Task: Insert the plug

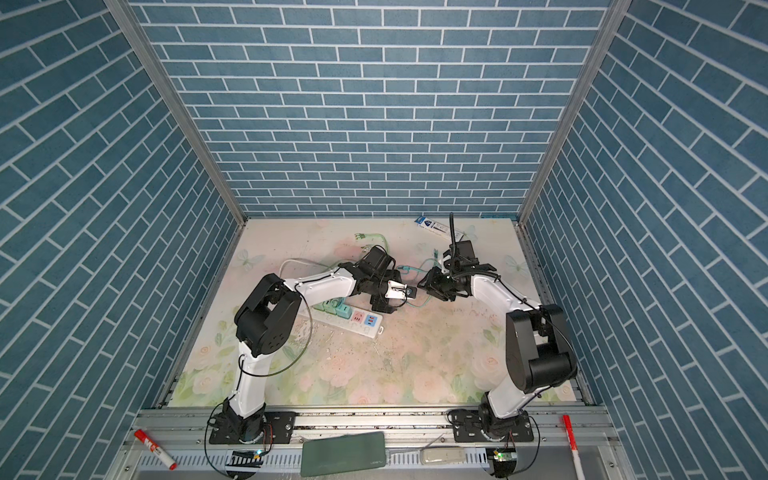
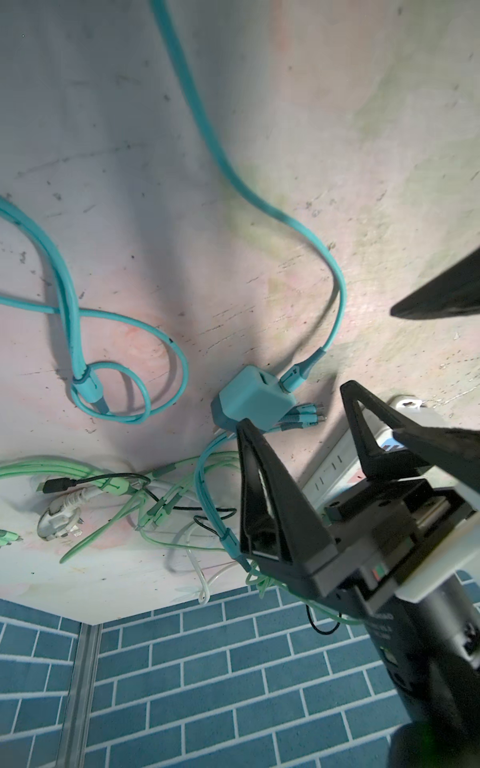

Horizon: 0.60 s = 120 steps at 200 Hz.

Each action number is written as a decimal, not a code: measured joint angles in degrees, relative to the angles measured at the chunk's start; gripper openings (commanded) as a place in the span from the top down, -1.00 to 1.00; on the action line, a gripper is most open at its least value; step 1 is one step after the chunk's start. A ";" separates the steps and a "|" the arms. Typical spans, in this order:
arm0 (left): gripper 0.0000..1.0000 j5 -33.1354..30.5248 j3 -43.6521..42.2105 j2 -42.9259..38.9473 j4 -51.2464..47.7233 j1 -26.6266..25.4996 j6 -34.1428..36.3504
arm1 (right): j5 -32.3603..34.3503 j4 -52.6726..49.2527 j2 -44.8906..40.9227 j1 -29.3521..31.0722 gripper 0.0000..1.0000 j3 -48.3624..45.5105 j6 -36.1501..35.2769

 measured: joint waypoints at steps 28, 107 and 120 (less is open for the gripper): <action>-0.82 0.39 4.50 2.62 -4.20 0.02 2.03 | -0.02 0.68 -3.43 -0.85 0.16 -2.99 0.02; -0.81 1.20 21.42 11.72 -19.96 1.36 4.72 | -0.55 2.27 -11.43 -1.90 0.16 -8.26 0.44; -0.81 1.07 21.79 11.72 -21.44 1.70 5.18 | -0.72 2.25 -12.17 -2.29 0.16 -8.33 0.44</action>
